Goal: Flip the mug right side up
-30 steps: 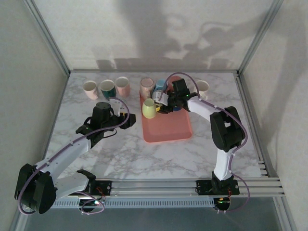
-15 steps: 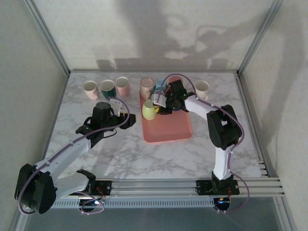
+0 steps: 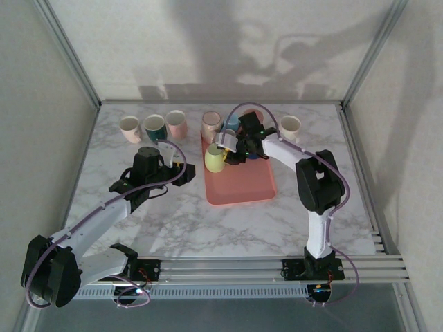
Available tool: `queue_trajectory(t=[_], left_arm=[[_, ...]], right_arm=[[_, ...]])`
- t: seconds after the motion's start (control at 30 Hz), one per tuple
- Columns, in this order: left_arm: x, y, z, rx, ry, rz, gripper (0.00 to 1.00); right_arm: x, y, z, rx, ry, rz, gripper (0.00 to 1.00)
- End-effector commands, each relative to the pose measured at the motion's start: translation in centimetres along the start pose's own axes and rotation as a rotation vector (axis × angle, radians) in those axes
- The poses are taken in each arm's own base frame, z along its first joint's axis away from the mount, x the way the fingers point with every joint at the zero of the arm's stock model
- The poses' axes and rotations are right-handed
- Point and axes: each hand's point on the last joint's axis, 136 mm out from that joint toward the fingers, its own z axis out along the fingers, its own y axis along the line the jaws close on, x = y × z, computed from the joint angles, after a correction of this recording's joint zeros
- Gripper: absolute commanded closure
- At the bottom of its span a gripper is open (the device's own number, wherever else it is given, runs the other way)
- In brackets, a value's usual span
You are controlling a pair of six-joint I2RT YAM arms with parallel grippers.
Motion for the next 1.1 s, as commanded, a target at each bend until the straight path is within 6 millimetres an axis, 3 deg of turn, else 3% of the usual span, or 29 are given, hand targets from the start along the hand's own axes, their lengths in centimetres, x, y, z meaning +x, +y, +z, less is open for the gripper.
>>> queue_trajectory(t=[0.0, 0.17, 0.43, 0.53, 0.83, 1.07], left_arm=[[-0.9, -0.1, -0.5, -0.008, -0.027, 0.018, 0.45], [-0.8, 0.0, -0.4, -0.01, -0.027, 0.02, 0.45], [-0.9, 0.1, -0.4, -0.012, -0.029, 0.013, 0.45], [-1.0, 0.0, -0.6, -0.007, -0.037, 0.0, 0.46], [-1.7, -0.8, -1.7, 0.021, -0.086, -0.064, 0.45], [-2.0, -1.5, -3.1, 0.057, -0.138, -0.119, 0.45]], right_arm=[[1.0, 1.0, 1.1, -0.047, 0.07, 0.049, 0.65], [1.4, 0.8, 1.4, -0.045, 0.097, 0.062, 0.68], [0.9, 0.1, 1.2, -0.02, 0.1, 0.072, 0.83], [0.5, 0.0, 0.7, -0.004, 0.092, 0.087, 0.99], [-2.6, 0.7, -3.1, 0.057, -0.052, 0.181, 1.0], [-5.7, 1.7, -7.7, 0.072, -0.179, 0.36, 1.0]])
